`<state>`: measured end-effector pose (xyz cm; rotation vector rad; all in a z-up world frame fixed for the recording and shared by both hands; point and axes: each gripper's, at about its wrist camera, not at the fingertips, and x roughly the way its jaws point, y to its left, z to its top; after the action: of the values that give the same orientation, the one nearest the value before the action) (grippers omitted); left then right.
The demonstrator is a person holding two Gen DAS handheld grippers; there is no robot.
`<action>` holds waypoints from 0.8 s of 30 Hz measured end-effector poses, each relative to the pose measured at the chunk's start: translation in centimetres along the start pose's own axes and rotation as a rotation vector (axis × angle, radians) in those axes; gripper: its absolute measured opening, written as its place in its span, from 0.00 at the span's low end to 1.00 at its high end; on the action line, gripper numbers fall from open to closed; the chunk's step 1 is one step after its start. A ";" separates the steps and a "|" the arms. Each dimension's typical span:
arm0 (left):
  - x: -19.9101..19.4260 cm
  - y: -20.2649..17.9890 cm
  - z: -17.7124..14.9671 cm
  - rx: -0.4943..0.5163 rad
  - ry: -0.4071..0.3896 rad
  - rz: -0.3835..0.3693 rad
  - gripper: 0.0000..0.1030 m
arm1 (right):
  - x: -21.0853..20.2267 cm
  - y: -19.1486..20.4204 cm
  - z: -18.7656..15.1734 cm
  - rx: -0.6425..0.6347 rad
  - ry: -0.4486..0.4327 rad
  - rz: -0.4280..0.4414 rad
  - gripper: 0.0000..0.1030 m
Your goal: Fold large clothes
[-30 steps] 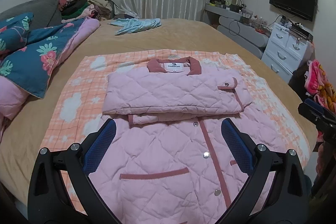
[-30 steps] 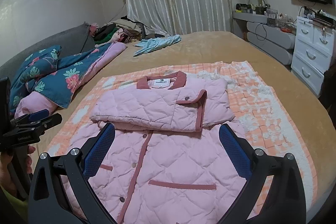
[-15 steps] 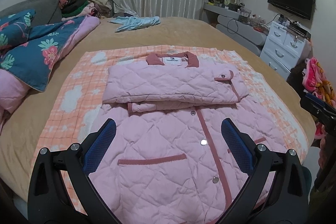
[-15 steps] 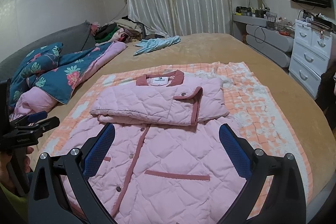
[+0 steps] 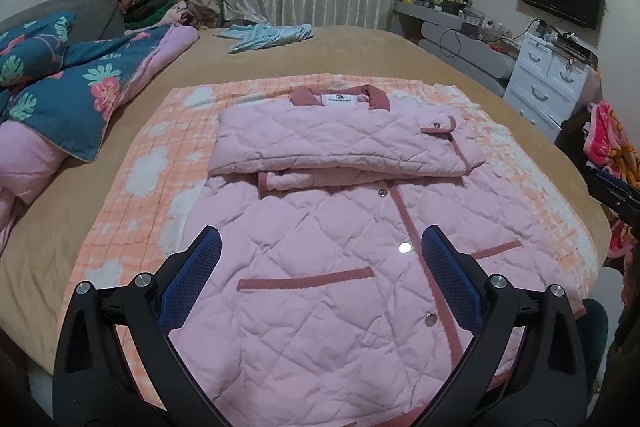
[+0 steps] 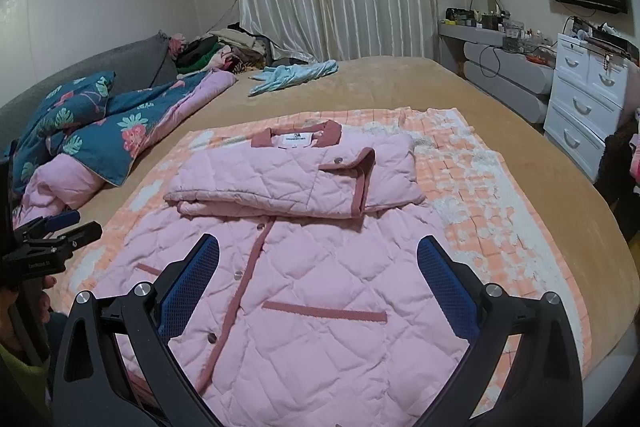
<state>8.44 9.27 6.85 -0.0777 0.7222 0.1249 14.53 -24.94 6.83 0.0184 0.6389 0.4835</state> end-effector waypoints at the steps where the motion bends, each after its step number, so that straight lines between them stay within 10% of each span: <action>1: 0.1 0.2 -0.2 -0.003 0.004 0.001 0.91 | 0.0 -0.1 -0.2 -0.001 0.004 -0.003 0.96; 24: 1.9 3.6 -5.1 -0.034 0.079 0.050 0.91 | 1.0 -1.5 -3.1 0.000 0.084 -0.037 0.96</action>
<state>6.01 12.46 1.65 -0.0980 0.8016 0.1827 14.06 -26.20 3.49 -0.0138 0.7202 0.4504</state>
